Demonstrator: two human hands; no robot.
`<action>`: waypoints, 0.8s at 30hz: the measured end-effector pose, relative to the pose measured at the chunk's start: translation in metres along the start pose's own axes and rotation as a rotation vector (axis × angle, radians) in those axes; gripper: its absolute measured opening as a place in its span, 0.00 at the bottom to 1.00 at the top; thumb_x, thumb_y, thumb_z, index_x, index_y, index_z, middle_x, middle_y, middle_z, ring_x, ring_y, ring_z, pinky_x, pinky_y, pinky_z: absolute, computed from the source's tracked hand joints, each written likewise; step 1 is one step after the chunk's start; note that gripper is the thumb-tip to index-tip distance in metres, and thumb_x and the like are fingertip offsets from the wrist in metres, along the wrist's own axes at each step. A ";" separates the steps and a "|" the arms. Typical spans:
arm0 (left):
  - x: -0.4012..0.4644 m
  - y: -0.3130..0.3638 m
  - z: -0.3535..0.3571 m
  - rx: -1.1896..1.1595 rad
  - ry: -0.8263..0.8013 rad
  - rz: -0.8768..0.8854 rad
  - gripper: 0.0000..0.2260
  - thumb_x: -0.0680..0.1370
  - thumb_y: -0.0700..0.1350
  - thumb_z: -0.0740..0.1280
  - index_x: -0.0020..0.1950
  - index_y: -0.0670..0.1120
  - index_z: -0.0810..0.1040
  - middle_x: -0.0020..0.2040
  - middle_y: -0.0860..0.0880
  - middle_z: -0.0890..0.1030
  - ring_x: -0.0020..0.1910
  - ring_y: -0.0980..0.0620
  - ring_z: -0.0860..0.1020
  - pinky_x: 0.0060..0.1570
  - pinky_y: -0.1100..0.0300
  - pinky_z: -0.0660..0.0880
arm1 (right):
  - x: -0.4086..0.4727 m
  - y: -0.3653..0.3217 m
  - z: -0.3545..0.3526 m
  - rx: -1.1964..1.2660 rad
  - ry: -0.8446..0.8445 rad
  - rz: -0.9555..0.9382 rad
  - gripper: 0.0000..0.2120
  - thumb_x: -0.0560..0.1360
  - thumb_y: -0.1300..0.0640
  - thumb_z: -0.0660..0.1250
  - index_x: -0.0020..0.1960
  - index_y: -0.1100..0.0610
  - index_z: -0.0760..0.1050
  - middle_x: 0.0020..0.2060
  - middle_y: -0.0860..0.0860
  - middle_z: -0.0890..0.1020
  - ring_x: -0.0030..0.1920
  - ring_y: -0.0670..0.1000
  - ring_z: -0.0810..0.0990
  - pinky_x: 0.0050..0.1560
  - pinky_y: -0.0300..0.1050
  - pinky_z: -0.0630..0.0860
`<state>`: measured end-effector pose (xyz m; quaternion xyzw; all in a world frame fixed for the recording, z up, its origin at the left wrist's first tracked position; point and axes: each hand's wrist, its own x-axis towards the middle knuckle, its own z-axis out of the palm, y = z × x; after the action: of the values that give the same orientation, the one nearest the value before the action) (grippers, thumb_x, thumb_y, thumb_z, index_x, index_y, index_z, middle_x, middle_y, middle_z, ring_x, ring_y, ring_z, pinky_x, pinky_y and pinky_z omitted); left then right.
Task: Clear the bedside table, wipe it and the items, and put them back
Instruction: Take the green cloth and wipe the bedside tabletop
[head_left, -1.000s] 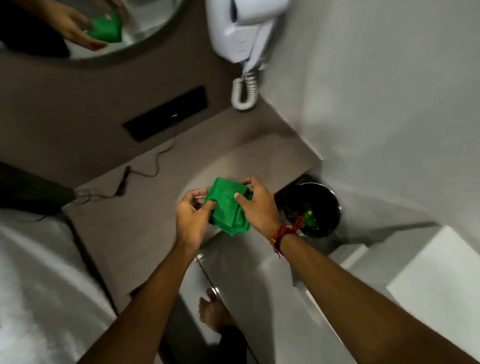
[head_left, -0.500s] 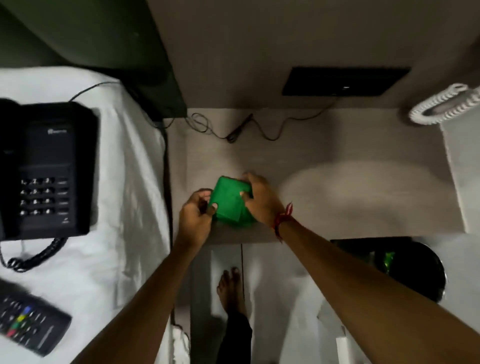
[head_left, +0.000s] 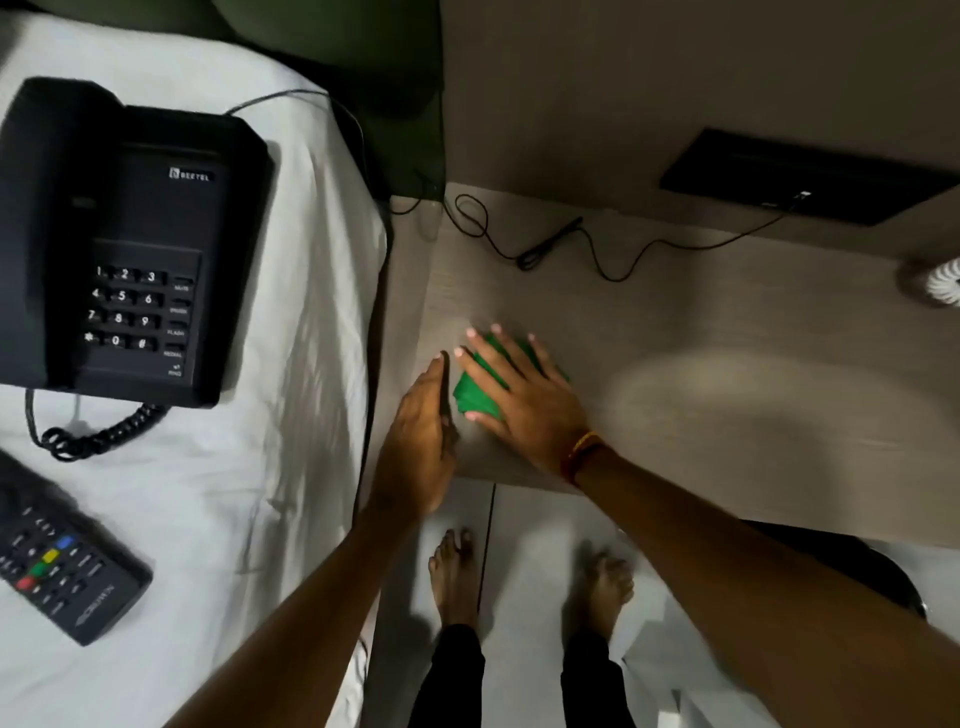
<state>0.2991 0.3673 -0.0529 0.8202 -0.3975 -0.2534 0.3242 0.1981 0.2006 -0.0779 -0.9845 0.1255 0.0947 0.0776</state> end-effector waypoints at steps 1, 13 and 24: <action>0.000 0.000 0.002 0.022 0.017 0.018 0.29 0.81 0.35 0.62 0.82 0.39 0.59 0.81 0.43 0.65 0.80 0.47 0.64 0.78 0.48 0.66 | 0.010 0.012 -0.003 -0.007 0.010 0.008 0.38 0.79 0.36 0.58 0.83 0.49 0.48 0.83 0.52 0.53 0.83 0.58 0.51 0.80 0.65 0.53; 0.011 0.020 0.059 0.536 0.074 -0.123 0.28 0.85 0.53 0.55 0.84 0.45 0.54 0.84 0.40 0.55 0.83 0.41 0.54 0.80 0.42 0.55 | -0.026 0.063 0.004 0.051 0.137 0.070 0.27 0.81 0.38 0.56 0.77 0.48 0.64 0.82 0.52 0.57 0.83 0.58 0.53 0.79 0.65 0.54; 0.028 0.058 0.111 0.683 0.051 -0.066 0.30 0.86 0.57 0.48 0.84 0.41 0.50 0.84 0.41 0.51 0.84 0.43 0.50 0.81 0.41 0.51 | -0.039 0.176 -0.009 -0.038 0.134 0.086 0.29 0.80 0.36 0.54 0.77 0.48 0.65 0.82 0.52 0.59 0.82 0.58 0.55 0.79 0.65 0.55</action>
<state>0.2116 0.2808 -0.0883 0.8998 -0.4246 -0.0954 0.0323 0.1168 0.0395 -0.0838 -0.9836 0.1707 0.0341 0.0464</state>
